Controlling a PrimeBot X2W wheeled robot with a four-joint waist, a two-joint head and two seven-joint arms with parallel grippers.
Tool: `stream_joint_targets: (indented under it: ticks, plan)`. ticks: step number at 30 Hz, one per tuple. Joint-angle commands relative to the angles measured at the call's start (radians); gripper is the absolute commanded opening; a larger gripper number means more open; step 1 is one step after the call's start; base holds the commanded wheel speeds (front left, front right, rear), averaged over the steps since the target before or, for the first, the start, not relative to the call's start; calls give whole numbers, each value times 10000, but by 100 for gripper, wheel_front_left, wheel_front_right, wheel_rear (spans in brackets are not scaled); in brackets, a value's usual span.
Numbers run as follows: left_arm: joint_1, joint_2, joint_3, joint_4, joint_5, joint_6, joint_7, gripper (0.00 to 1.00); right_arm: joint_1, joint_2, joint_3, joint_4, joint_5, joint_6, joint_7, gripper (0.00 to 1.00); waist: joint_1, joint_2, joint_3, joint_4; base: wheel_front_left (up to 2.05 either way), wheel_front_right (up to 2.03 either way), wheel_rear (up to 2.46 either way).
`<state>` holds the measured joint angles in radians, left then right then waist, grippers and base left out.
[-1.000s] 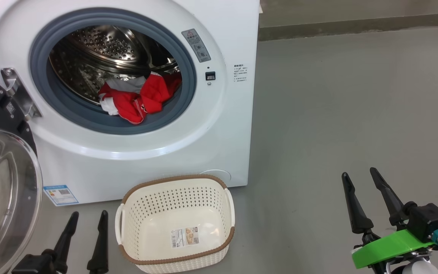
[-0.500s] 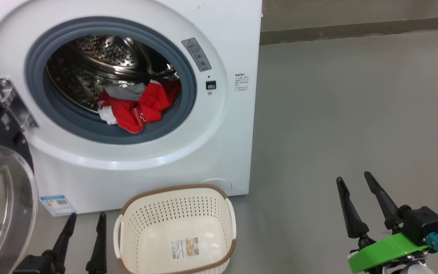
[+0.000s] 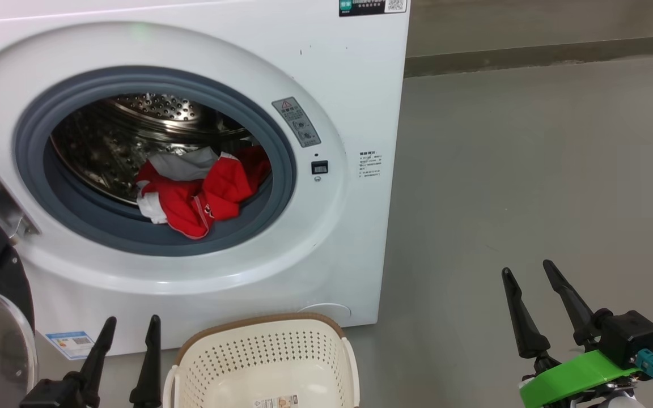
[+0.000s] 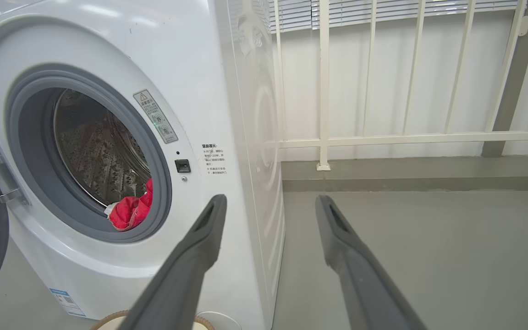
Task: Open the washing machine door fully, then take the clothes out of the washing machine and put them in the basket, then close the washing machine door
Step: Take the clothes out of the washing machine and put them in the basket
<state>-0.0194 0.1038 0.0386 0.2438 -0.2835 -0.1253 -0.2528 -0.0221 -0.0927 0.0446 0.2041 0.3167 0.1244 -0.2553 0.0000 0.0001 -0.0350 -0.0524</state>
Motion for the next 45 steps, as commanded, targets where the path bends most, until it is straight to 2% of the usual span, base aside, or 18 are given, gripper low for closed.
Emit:
stream_joint_targets:
  ticks: [1,31,45]
  plan:
    - [-281,191,318,-270,-101,-52,-89,100,-249,-116,198,-211,92,63,-65,100,0,-1,1,2,51,-51,0]
    - [-412,117,446,-182,206,-46,-90,100,-291,-119,187,-227,120,63,-65,100,0,-1,124,102,2,-2,0]
    - [-985,-68,424,162,436,34,-90,100,-367,-162,167,-261,112,63,-65,100,0,-1,461,180,0,0,0]
